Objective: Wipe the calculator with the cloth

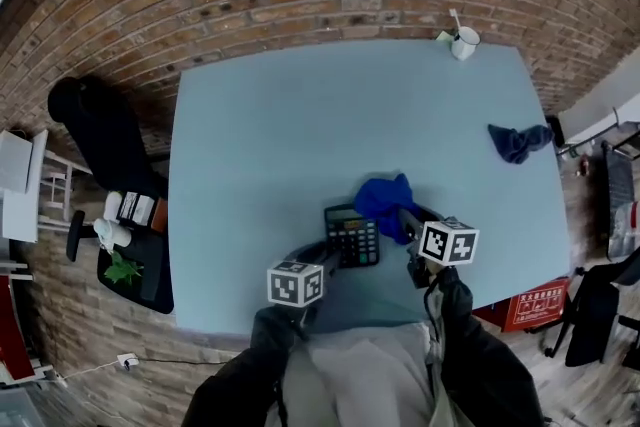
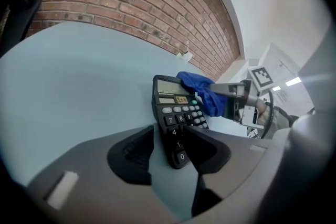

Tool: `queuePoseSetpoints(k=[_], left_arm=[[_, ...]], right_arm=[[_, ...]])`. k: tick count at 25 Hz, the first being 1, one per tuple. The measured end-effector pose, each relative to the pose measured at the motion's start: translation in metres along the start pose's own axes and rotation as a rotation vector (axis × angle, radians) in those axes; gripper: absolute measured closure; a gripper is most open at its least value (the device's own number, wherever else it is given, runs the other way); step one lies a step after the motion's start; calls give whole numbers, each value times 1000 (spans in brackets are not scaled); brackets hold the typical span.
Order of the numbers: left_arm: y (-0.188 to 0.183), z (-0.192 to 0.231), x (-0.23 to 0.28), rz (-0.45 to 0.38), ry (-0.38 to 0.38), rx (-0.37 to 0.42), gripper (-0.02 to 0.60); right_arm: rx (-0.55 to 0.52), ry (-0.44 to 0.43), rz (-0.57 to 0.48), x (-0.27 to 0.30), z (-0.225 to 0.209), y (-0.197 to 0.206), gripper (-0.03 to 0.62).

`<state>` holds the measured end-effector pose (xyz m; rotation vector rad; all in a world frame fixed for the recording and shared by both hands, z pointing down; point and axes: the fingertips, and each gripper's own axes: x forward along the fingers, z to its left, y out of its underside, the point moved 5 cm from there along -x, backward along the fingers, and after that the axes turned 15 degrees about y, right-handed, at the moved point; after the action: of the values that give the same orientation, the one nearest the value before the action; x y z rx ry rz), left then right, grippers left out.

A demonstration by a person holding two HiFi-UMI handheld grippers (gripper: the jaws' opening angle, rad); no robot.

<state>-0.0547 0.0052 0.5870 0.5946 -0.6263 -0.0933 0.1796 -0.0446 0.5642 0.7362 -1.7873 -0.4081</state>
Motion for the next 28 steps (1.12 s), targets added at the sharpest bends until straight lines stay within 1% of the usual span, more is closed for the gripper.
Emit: queuePoseSetpoints(k=[1, 3, 4, 6, 7, 8, 10, 11, 12, 13, 14, 15, 16, 17, 19, 21, 22, 23, 24, 25, 26, 27, 28], left_arm=[[-1, -1, 0, -12, 19, -11, 384], [-5, -4, 1, -51, 64, -39, 286], [-9, -3, 1, -70, 79, -51, 260], [-18, -1, 4, -82, 95, -58, 255], [-21, -1, 7, -75, 99, -52, 255], [-22, -1, 9, -66, 100, -44, 242], [-21, -3, 10, -69, 124, -49, 242], [-20, -4, 8, -92, 158, -73, 242], [-20, -5, 4, -136, 208, -115, 246], [-20, -3, -2, -197, 266, -169, 269], [-19, -1, -9, -266, 327, -222, 321], [-18, 1, -17, -332, 383, -261, 387], [-19, 2, -24, -383, 429, -274, 439], [-20, 0, -30, -414, 466, -267, 462], [-21, -11, -39, -429, 535, -235, 463], [-24, -27, -49, -459, 632, -218, 463], [-25, -35, -53, -477, 677, -207, 463], [-25, -42, -55, -474, 707, -181, 460], [-23, -51, -54, -436, 721, -134, 456], [-20, -61, -48, -368, 726, -70, 438], [-15, -72, -41, -288, 729, 2, 400], [-10, -81, -33, -225, 730, 67, 379], [-10, -88, -30, -203, 728, 105, 378]], right_arm=[[14, -16, 33, 8, 0, 3, 485], [21, -68, 86, 16, 8, 16, 484], [20, -98, 99, 16, 14, 21, 484], [48, -171, 118, 16, 28, 29, 484], [92, -218, 133, 16, 34, 33, 484], [160, -268, 148, 17, 38, 37, 484], [350, -375, 167, 16, 37, 41, 484], [458, -440, 177, 14, 34, 43, 484], [555, -512, 186, 11, 29, 44, 484], [625, -586, 195, 8, 25, 45, 484], [668, -656, 203, 4, 22, 45, 484], [688, -717, 211, -1, 22, 46, 484], [693, -768, 217, -8, 23, 45, 484], [689, -815, 219, -15, 26, 44, 484], [693, -917, 206, -32, 31, 41, 484], [728, -1011, 186, -50, 32, 37, 484], [730, -1037, 179, -56, 33, 36, 484], [711, -1049, 179, -61, 36, 35, 484], [674, -1060, 190, -65, 42, 35, 484], [626, -1079, 212, -70, 50, 37, 484], [570, -1102, 233, -76, 61, 39, 484], [512, -1116, 241, -82, 73, 39, 484], [464, -1116, 222, -88, 82, 36, 484]])
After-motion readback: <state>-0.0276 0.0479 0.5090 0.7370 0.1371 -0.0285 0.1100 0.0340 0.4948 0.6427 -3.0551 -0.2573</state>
